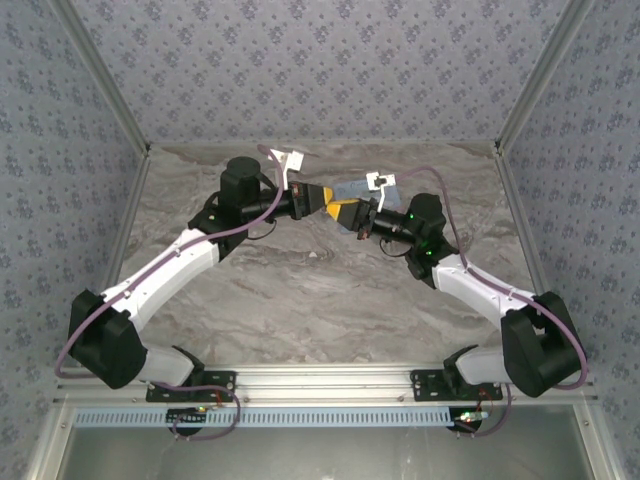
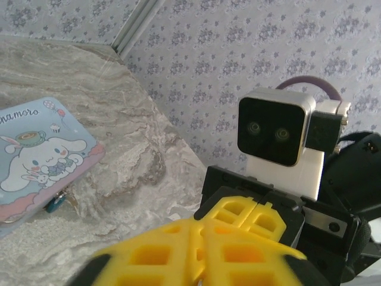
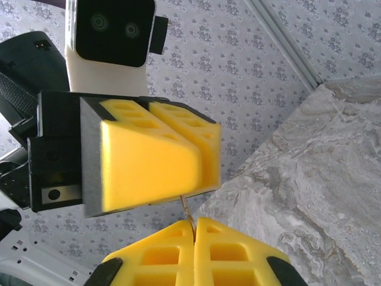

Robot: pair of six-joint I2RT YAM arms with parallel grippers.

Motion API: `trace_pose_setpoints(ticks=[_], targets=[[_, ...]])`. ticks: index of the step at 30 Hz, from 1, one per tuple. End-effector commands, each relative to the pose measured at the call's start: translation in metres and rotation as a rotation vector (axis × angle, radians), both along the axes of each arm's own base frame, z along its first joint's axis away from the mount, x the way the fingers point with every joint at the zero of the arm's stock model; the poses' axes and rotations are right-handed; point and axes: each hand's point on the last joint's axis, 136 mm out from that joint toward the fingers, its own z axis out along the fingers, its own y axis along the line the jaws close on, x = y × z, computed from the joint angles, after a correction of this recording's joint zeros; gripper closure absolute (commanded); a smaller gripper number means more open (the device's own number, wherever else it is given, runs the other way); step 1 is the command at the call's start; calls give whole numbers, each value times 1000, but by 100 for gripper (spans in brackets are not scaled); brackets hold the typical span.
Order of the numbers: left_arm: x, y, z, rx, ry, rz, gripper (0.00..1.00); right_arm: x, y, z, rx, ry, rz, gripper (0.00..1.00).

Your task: Unlock a padlock with a key

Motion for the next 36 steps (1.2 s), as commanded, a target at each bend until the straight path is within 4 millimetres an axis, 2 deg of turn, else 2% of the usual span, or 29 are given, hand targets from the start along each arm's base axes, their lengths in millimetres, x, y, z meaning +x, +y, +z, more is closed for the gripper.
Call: trace_pose_setpoints(ticks=[1,4,6,7,11,14,18,21,30,36], targets=[[-5,9,33,-32,-77,17,77,-2,-1,13,6,-37,-9,98],[1,15,32,-24,-72,50,63,-4,-6,7,-17,-31,-35,99],[9,21,28,-8,-59,91,47,-6,-12,2,-40,-26,-63,100],[12,24,25,5,-50,112,43,-7,-15,1,-49,-25,-75,100],[35,44,7,66,6,229,25,-12,-29,-12,-114,9,-132,100],[57,63,-13,116,65,321,16,-19,-39,-27,-190,25,-166,100],[88,81,-44,146,169,398,11,-27,-51,-40,-228,51,-203,100],[112,83,-66,179,225,412,9,-33,-57,-48,-255,73,-218,100],[170,58,-124,250,337,372,1,-48,-72,-58,-292,93,-255,100],[193,33,-160,253,405,319,0,-53,-79,-59,-296,102,-271,100]])
